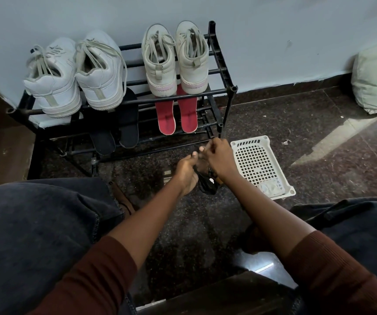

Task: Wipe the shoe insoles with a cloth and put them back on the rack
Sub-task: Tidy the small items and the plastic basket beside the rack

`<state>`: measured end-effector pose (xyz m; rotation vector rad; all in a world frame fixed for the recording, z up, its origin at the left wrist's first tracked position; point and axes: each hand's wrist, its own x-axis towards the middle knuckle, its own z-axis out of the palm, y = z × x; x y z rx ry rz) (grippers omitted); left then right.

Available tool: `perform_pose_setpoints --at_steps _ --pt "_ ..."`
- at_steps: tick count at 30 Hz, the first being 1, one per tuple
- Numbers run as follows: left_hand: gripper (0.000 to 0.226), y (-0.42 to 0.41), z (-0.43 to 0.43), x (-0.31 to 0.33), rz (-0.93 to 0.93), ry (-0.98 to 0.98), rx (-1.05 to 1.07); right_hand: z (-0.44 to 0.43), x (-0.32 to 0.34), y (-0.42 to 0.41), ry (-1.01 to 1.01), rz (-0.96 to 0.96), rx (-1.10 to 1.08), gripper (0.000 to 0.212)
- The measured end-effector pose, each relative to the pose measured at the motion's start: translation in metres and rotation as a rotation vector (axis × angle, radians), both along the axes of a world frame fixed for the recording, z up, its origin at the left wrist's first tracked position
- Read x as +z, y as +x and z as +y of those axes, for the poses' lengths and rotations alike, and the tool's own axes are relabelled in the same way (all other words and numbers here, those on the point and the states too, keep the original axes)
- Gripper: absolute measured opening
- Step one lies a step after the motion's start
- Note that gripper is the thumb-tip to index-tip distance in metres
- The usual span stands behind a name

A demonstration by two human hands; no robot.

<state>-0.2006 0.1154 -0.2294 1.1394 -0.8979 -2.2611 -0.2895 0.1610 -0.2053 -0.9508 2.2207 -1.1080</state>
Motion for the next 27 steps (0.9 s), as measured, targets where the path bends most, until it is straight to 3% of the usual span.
perform_pose_setpoints --at_steps 4,9,13,15,18,23,27 --pt "0.033 -0.011 -0.004 -0.003 0.024 0.111 0.158 0.009 -0.018 -0.001 0.090 -0.369 0.111 0.034" --pt "0.034 -0.027 0.000 -0.012 0.093 0.191 0.177 0.026 -0.029 -0.001 0.214 -0.407 0.233 0.041" --pt "0.034 -0.041 0.001 -0.021 -0.004 0.181 0.148 0.034 -0.036 -0.015 0.263 -0.504 0.205 0.037" --pt "0.033 -0.052 0.003 -0.022 -0.047 0.195 0.126 0.036 -0.036 -0.023 0.275 -0.433 0.224 0.042" --pt "0.032 -0.071 0.002 -0.026 -0.157 0.205 0.007 0.042 -0.045 -0.036 0.397 -0.141 0.286 0.042" --pt "0.031 -0.118 0.000 -0.033 -0.257 0.112 -0.372 0.056 -0.067 -0.071 0.457 -0.049 0.074 0.032" --pt "0.027 -0.179 0.000 -0.056 -0.305 0.064 -0.467 0.065 -0.089 -0.108 0.409 0.013 -0.076 0.022"
